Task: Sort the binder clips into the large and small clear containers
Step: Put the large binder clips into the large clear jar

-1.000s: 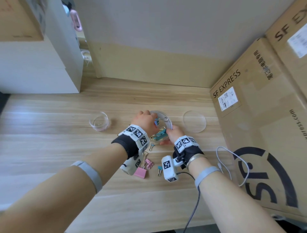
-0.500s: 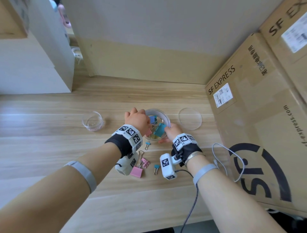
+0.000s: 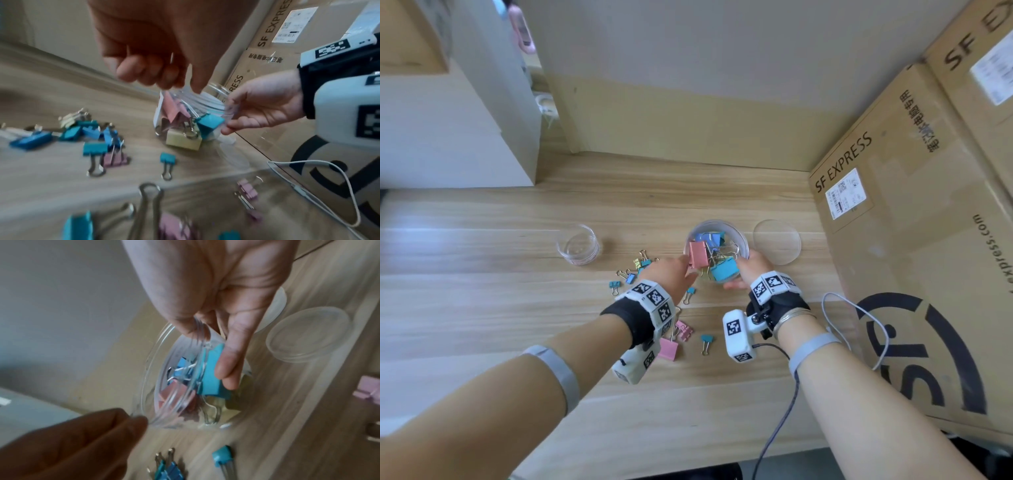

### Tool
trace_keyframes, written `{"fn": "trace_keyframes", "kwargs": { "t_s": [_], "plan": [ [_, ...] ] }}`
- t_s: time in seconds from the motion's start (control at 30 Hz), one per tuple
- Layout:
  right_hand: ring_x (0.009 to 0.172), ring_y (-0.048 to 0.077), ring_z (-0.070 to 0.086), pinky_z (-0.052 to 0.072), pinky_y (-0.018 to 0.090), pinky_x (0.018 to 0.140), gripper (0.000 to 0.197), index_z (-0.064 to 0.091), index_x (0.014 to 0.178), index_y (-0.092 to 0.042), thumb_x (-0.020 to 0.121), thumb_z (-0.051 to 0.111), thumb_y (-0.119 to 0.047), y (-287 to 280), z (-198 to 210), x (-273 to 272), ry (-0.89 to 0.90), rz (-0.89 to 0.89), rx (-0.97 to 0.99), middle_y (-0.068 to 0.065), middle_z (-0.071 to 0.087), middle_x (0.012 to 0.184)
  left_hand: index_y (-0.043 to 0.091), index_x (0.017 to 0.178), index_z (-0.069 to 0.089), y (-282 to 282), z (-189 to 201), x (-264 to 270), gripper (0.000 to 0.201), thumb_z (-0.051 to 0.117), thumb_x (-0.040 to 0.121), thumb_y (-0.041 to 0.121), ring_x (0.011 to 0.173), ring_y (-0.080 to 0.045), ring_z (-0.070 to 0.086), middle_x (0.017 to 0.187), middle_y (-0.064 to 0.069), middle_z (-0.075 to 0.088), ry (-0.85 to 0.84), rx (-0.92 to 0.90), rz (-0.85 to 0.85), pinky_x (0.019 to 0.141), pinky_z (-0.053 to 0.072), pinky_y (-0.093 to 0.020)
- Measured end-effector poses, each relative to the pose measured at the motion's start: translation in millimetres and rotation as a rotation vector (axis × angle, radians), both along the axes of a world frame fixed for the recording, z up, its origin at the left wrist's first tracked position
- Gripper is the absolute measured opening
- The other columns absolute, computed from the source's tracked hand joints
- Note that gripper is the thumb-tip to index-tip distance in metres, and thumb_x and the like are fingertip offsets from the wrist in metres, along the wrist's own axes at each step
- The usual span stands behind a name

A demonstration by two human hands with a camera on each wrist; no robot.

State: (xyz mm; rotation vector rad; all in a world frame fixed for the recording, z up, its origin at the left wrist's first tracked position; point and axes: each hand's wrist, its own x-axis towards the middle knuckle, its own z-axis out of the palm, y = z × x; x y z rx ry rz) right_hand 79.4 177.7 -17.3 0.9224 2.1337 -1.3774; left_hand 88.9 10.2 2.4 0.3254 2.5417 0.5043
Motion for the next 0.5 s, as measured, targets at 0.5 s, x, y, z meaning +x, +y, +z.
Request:
{"fn": "trace_keyframes", "kwargs": {
  "t_s": [0.5],
  "plan": [
    [0.099, 0.039, 0.065, 0.055, 0.046, 0.086, 0.017, 0.051, 0.106, -0.008, 0.089, 0.053, -0.007, 8, -20, 9, -0.036, -0.062, -0.063, 0.014, 0.065, 0.110, 0.012, 0.130, 0.034, 6, -52, 44, 0.049, 0.057, 0.086, 0.011, 0.103, -0.027, 0.060, 0.113, -0.010, 0.061, -0.265, -0.262, -0.054, 0.073, 0.048, -0.032]
  ]
}}
